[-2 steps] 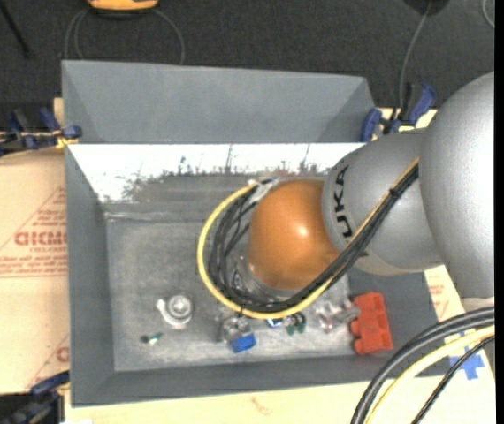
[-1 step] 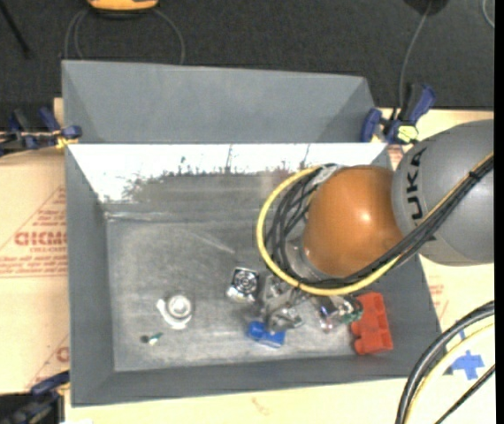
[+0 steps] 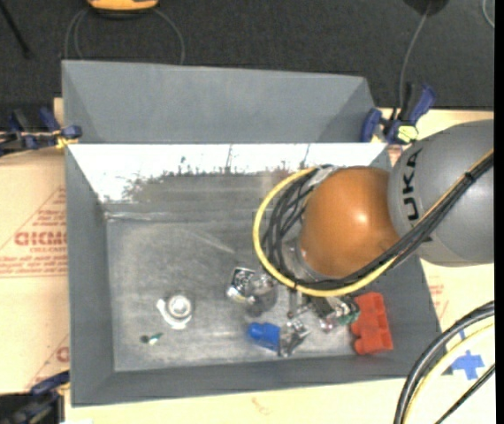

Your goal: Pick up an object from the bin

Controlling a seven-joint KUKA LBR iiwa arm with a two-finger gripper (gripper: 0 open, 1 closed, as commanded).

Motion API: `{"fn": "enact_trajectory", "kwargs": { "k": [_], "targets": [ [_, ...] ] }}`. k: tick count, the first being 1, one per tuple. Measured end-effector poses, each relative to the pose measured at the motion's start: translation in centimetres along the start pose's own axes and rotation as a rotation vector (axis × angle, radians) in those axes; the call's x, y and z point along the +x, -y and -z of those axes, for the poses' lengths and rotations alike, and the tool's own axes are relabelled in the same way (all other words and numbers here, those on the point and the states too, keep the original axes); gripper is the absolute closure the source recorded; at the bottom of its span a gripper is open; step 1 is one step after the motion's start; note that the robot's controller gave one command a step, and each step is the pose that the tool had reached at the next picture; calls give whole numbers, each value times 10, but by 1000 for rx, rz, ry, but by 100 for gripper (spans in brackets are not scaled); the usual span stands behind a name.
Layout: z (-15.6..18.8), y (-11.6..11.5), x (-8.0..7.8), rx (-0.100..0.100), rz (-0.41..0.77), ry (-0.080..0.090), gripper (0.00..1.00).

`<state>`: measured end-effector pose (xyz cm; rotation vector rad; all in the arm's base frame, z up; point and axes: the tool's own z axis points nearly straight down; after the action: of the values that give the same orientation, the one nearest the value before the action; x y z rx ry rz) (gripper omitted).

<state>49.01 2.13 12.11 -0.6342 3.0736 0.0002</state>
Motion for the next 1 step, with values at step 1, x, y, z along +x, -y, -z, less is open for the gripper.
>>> {"fn": "enact_trajectory", "kwargs": {
  "k": [1],
  "targets": [
    [-46, 7, 5, 4, -9, 17, 0]
  ]
}}
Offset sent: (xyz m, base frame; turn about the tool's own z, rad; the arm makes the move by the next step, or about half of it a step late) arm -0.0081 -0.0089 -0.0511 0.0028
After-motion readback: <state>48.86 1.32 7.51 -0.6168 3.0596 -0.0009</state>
